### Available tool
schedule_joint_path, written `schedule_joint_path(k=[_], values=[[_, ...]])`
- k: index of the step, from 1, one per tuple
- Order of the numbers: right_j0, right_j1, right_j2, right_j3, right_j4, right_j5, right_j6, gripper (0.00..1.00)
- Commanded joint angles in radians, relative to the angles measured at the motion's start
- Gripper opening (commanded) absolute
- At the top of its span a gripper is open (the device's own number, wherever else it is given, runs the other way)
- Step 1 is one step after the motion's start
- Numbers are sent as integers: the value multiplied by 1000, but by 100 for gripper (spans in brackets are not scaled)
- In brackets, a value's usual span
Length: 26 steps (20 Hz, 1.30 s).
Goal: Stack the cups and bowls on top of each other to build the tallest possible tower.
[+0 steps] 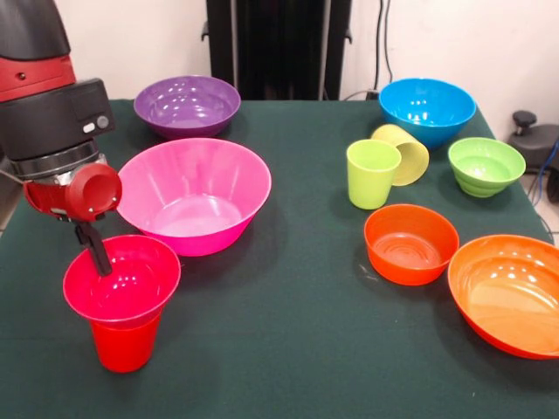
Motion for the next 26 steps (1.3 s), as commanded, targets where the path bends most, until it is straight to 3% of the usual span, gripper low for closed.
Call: schedule_joint_path(k=[1, 7, 8, 11, 26], values=[[41, 62, -7, -40, -45, -17, -178, 0], [48, 48, -11, -49, -50, -10, -176, 0], [47, 50, -9, -51, -50, -5, -182, 100], [48, 40, -13, -47, -58, -42, -154, 100], [34, -8, -22, -1, -49, -22, -136, 100]])
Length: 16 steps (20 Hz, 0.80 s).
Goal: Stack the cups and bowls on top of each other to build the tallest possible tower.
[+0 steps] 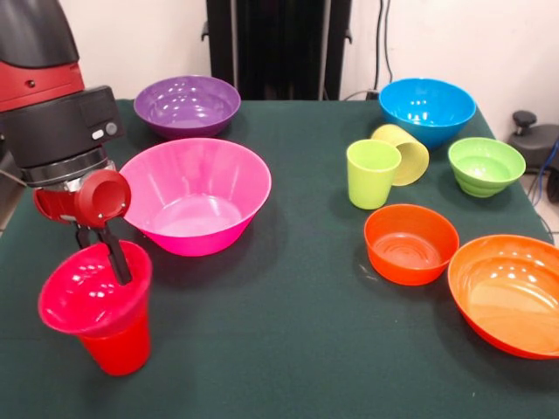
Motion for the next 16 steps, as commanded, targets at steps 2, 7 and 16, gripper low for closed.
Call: schedule_joint_path(k=[2, 7, 16], values=[[32, -45, -36, 21, -46, -8, -126, 100], [37, -78, -43, 49, -42, 1, -108, 100], [33, -145, -56, 109, -38, 11, -88, 100]])
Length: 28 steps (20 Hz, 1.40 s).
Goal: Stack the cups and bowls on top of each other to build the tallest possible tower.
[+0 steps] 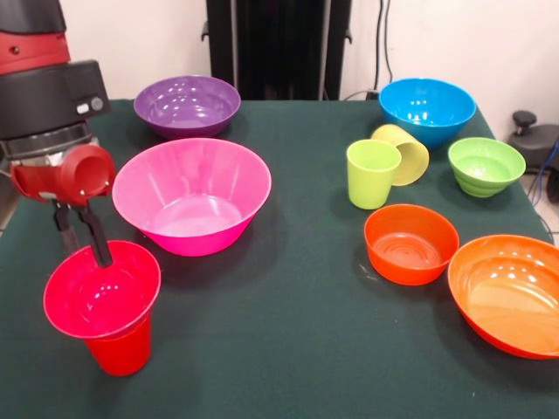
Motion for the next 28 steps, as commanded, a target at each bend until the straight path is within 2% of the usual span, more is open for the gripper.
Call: schedule_joint_path(k=[1, 6, 20, 25, 28], values=[[32, -83, -57, 92, -32, 27, -87, 100], [25, -124, -63, 129, -16, 47, -74, 100], [80, -188, -156, 291, -22, -138, 125, 100], [123, -254, -215, 364, 7, -177, 192, 100], [137, -300, -236, 406, 31, -168, 180, 100]])
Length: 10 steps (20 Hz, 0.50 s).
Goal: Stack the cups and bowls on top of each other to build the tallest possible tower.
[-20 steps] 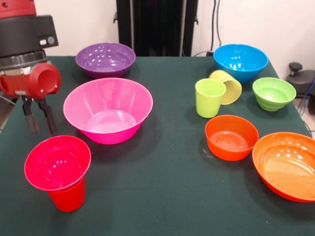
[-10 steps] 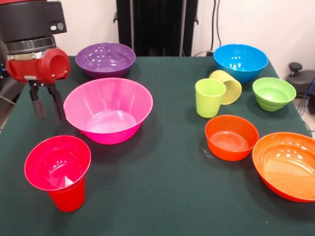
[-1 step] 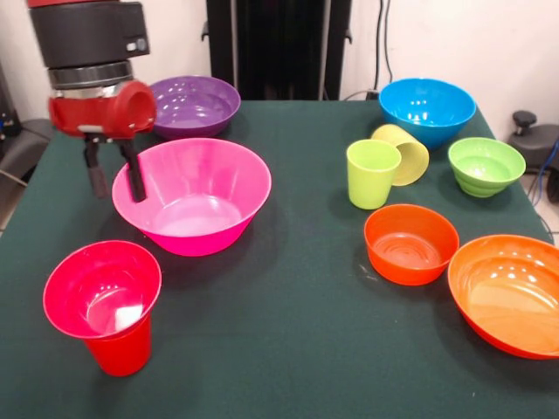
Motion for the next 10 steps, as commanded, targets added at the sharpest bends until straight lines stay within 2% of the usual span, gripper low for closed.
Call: schedule_joint_path(k=[1, 4, 6, 7, 10], values=[[85, -91, -116, 158, 29, -24, 170, 100], [96, -117, -114, 165, 24, 1, 108, 100], [112, -159, -106, 157, -24, -3, 36, 100], [97, -179, -48, 152, -57, -5, -68, 100], [90, -262, 49, 178, -111, -47, -194, 100]])
